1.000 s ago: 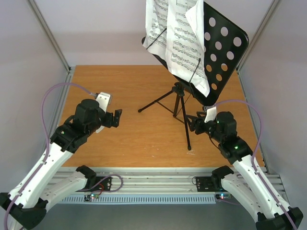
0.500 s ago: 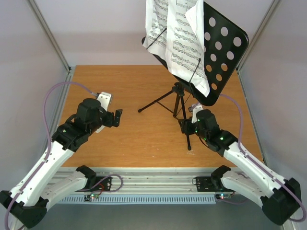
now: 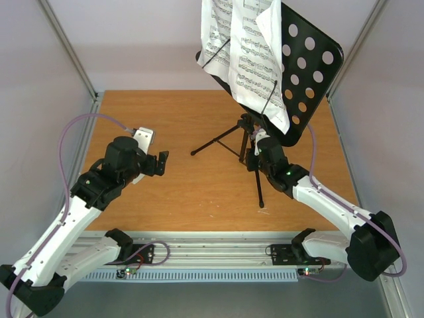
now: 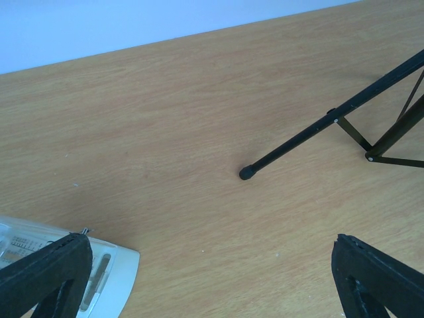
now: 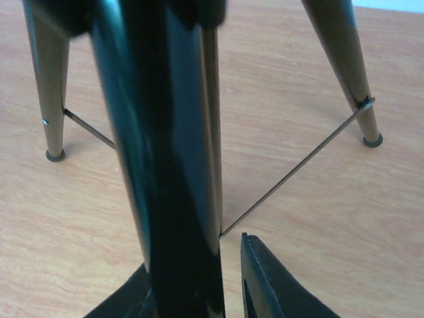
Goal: Pack up the instrument practice props
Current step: Move the music stand to the center of the board.
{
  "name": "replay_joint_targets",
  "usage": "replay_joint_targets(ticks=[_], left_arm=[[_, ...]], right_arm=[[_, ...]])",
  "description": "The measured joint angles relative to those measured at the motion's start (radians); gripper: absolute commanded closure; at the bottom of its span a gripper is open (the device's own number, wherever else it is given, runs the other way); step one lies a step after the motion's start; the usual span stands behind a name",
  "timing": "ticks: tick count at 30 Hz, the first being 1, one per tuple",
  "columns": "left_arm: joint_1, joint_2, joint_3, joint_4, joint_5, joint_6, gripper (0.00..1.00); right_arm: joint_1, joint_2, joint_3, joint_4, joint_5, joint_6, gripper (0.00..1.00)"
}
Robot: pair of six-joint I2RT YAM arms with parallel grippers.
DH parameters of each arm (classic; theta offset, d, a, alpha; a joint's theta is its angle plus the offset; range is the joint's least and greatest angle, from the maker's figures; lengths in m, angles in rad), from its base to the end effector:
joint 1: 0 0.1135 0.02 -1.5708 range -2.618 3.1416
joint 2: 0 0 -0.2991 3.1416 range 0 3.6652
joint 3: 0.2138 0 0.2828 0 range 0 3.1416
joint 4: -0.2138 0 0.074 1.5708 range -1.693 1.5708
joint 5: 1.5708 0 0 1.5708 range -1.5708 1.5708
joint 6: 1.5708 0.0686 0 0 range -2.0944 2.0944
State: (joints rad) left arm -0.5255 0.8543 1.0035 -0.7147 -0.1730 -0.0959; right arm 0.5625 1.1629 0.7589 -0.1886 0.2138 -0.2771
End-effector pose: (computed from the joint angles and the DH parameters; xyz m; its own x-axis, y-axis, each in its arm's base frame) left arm 0.1854 -0.0939 0.3636 -0.4967 0.1790 -0.8493 0.3224 0.9466 0.0110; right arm 0.2582 0.1456 0.2558 -0.3526 -0.5383 -0.7654 -0.4873 0.8039 -0.3409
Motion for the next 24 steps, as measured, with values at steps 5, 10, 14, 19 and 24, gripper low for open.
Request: replay_joint_targets(ticks=[5, 10, 14, 19, 24], left_arm=[[0.000, 0.000, 0.000, 0.000, 0.000, 0.000, 0.01], [0.000, 0.000, 0.000, 0.000, 0.000, 0.000, 0.01], [0.000, 0.000, 0.000, 0.000, 0.000, 0.000, 0.01], [0.000, 0.000, 0.000, 0.000, 0.000, 0.000, 0.01], [0.000, 0.000, 0.000, 0.000, 0.000, 0.000, 0.01]], right_arm=[[0.000, 0.041, 0.014, 0.039, 0.001, -0.080, 0.82], [0.000, 0.082, 0.026, 0.079, 0.019, -0.129, 0.99], [-0.002, 0.098, 0.026, 0.108, 0.021, -0.146, 0.99], [-0.003, 0.128, 0.026, 0.169, -0.010, -0.181, 0.99], [-0.010, 0.174, 0.026, 0.264, -0.086, -0.233, 0.99]])
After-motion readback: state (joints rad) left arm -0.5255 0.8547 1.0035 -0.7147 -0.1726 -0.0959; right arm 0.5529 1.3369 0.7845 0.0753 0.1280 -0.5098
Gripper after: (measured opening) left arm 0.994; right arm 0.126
